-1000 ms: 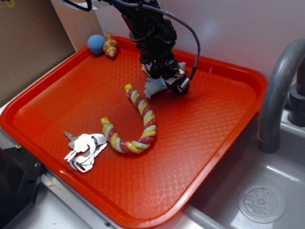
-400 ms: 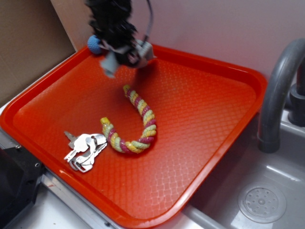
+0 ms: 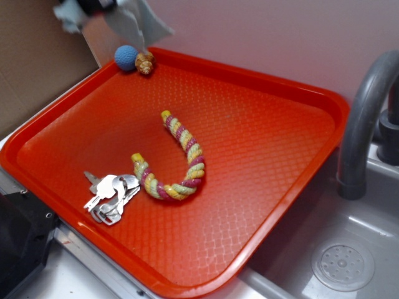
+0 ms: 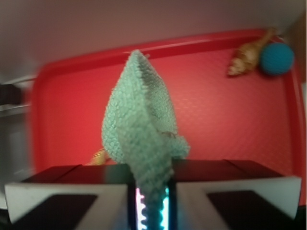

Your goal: Grab the blue cloth.

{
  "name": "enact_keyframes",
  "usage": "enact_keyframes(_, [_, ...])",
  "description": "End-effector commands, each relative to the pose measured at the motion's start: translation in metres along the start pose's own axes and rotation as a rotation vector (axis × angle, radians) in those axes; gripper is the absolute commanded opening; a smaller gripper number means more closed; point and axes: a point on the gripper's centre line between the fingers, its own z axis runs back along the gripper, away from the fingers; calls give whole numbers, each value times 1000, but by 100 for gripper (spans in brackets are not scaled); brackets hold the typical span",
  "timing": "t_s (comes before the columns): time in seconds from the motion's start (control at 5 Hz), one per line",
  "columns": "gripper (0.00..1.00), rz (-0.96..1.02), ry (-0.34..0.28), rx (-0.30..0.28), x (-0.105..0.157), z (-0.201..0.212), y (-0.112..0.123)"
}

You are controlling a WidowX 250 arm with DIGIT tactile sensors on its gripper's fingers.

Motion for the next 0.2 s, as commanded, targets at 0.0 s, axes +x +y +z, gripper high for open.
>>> enact_keyframes(0.0, [0, -62, -3, 96, 7, 15, -14])
